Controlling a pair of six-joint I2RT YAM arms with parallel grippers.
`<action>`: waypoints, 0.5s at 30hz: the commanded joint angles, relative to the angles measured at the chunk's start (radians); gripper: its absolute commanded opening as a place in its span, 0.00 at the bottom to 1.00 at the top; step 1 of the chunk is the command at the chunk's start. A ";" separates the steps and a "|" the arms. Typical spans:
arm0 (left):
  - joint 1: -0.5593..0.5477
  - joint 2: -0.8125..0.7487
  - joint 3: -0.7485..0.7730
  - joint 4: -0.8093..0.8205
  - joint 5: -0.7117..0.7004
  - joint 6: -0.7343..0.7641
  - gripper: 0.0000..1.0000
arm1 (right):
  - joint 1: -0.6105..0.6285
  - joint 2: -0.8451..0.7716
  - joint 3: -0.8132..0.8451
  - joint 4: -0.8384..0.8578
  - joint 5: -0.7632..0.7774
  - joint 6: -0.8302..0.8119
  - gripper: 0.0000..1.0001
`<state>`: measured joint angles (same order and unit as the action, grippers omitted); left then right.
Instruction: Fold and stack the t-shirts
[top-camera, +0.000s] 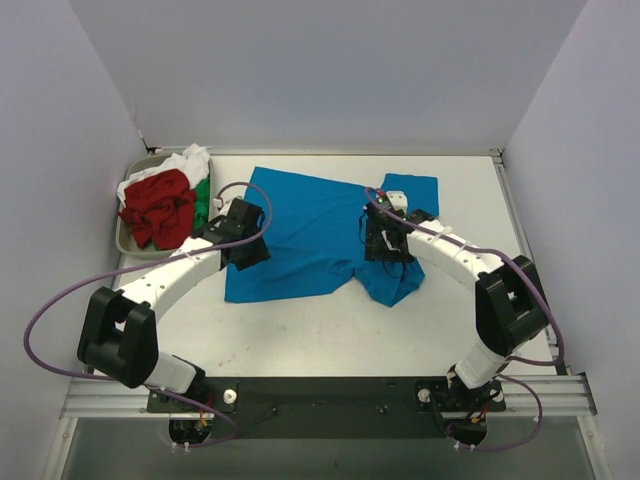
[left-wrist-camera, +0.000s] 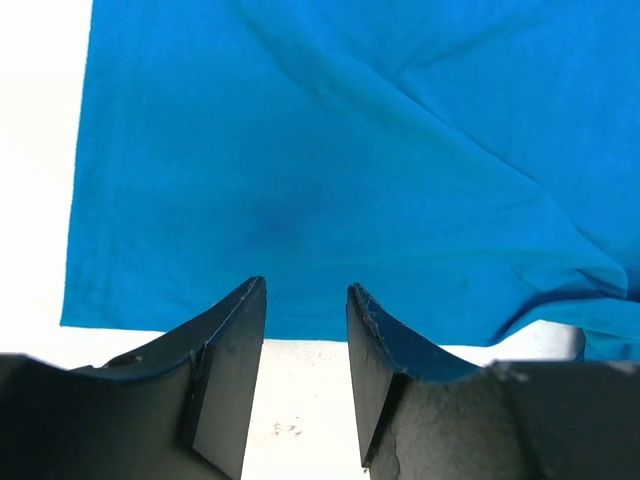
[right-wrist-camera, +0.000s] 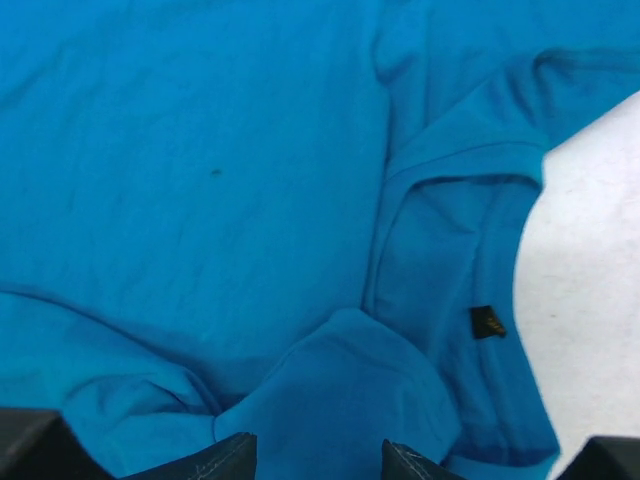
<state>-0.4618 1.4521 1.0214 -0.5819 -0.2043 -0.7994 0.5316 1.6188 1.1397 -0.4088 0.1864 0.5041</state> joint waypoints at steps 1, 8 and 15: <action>0.028 -0.035 -0.015 0.039 0.000 0.020 0.48 | 0.007 0.050 0.017 -0.001 -0.031 0.020 0.50; 0.068 -0.042 -0.044 0.062 0.028 0.032 0.48 | 0.005 0.084 -0.023 0.016 -0.027 0.034 0.24; 0.071 -0.047 -0.044 0.071 0.037 0.034 0.47 | 0.074 -0.008 -0.061 -0.021 0.082 0.033 0.00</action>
<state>-0.3962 1.4399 0.9745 -0.5621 -0.1795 -0.7773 0.5453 1.7027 1.1015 -0.3737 0.1688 0.5301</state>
